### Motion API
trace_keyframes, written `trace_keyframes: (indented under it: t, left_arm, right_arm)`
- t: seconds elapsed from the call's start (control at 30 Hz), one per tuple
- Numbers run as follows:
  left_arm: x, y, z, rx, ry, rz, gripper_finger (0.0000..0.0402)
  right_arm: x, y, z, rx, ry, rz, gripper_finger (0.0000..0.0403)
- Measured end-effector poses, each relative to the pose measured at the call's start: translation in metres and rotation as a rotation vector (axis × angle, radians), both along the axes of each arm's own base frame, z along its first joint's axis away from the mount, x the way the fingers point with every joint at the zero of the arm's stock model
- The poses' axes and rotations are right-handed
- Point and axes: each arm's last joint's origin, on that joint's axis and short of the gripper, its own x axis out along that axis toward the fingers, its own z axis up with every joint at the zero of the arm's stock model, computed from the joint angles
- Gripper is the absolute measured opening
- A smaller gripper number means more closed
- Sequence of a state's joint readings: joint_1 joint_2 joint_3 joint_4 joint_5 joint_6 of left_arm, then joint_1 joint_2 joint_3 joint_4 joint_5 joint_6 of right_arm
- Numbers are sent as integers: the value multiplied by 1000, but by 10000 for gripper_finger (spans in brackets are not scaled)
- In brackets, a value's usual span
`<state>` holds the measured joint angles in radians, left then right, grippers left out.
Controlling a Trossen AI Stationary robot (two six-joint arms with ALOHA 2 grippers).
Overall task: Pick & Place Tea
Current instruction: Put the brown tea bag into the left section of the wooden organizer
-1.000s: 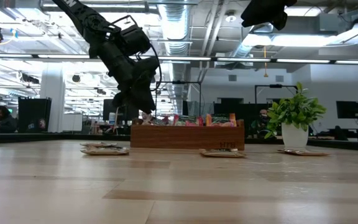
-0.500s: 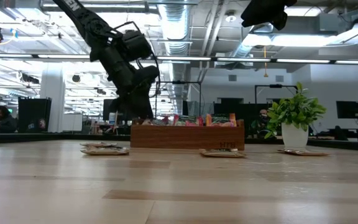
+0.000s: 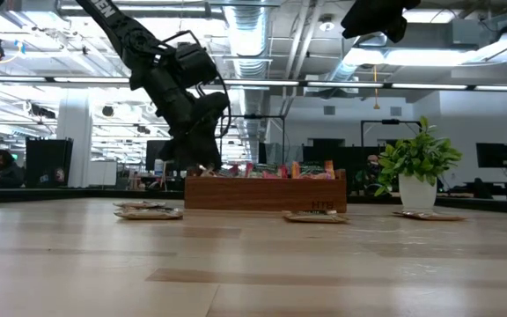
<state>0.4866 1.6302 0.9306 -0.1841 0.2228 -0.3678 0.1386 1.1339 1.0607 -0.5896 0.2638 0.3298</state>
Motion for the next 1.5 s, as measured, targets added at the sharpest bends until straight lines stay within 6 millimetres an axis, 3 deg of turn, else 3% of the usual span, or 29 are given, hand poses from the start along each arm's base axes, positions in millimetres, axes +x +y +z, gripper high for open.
trace_keyframes:
  t: [0.33,0.7,1.07,1.5]
  left_arm:
    - [1,0,1,15,-14,-20,4]
    - [3,1,5,36,-51,-22,0]
    - [-6,-3,36,105,-134,-15,0]
    - [2,-11,41,265,-144,-63,0]
  right_arm:
    - [0,-4,0,0,0,-16,97]
    - [0,-4,0,2,0,-14,97]
    - [0,-4,0,2,0,-14,97]
    - [0,-4,0,2,0,-15,97]
